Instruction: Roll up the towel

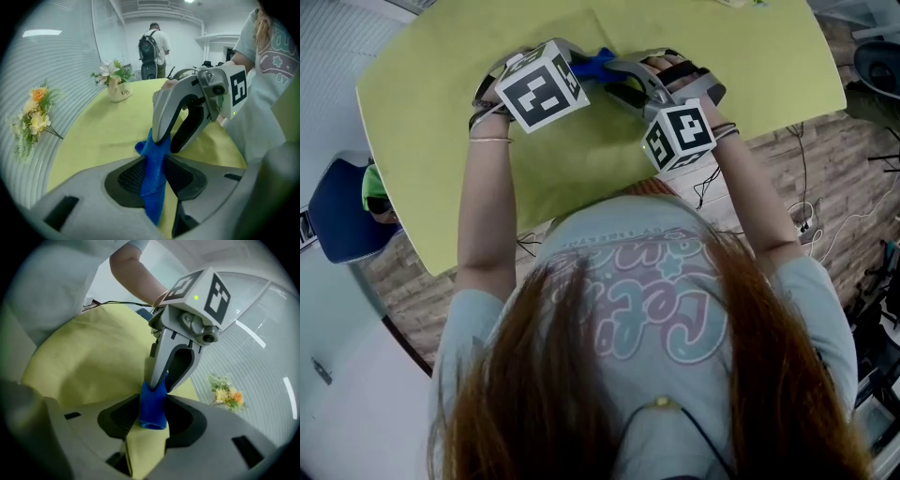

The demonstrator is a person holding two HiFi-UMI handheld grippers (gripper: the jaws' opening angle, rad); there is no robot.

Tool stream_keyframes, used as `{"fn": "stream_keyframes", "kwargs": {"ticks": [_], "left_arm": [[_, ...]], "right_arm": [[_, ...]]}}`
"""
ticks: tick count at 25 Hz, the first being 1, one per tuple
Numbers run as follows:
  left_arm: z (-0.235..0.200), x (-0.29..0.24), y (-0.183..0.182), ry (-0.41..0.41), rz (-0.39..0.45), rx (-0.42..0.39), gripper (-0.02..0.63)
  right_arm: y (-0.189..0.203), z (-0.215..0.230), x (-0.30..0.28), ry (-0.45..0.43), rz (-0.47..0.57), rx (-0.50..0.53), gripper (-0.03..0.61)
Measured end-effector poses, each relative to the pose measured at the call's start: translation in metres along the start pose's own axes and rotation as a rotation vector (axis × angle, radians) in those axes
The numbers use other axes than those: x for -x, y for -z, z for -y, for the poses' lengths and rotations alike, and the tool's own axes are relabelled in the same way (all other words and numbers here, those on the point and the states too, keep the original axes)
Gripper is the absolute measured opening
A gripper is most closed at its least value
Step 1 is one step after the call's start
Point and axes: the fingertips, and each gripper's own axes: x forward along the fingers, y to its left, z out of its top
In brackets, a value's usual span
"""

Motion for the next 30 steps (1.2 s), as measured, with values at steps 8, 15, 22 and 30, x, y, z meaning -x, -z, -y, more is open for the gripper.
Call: {"fn": "stream_keyframes", "kwargs": {"ticks": [8, 15, 22, 30], "left_arm": [[-0.004, -0.001, -0.002, -0.014, 0.019, 0.005, 0.126], [-0.004, 0.012, -0.003, -0.133, 0.061, -0.015, 0.138], [0.003, 0.023, -0.008, -0.232, 0.09, -0.085, 0.14], [0.009, 0.01, -0.003, -0.248, 0.033, -0.154, 0.14]], "right_arm": [[0.006, 0.001, -0.009, 0.002, -0.039, 0.055, 0.152], [0.007, 0.004, -0.009, -0.105, 0.003, -0.131, 0.124], [0.008, 0.011, -0.012, -0.25, 0.006, -0.183, 0.121], [0.008, 0.016, -0.015, -0.346, 0.02, -0.235, 0.12]]}}
